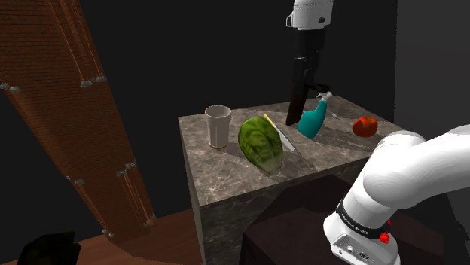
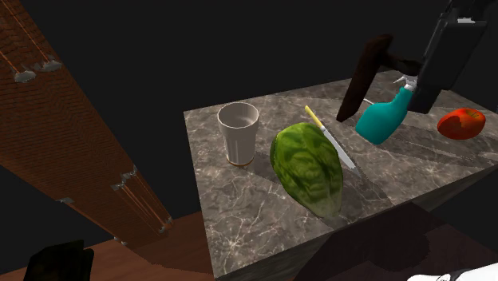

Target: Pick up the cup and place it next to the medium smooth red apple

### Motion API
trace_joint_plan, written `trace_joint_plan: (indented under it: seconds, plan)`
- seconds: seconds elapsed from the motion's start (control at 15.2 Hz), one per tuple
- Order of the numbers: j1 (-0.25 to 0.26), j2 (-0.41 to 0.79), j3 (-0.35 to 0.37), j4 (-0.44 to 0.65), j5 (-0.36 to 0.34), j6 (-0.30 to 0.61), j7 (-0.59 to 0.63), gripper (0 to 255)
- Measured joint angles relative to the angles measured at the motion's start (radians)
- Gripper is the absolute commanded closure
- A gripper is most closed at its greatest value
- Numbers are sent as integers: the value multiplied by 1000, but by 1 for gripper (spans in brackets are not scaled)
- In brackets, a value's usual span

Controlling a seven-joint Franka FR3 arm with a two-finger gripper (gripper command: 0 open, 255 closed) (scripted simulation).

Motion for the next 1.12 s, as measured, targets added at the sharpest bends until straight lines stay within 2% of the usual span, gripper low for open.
trace_joint_plan:
  seconds: [0.13, 0.33, 0.73, 1.12]
  plan:
    - [0, 12, 1, -1, 1, 13, 2, 0]
    - [8, 82, 23, -1, 17, 89, 30, 0]
    - [16, 269, 59, 44, 31, 243, 77, 0]
    - [26, 476, 95, 140, 29, 368, 130, 0]
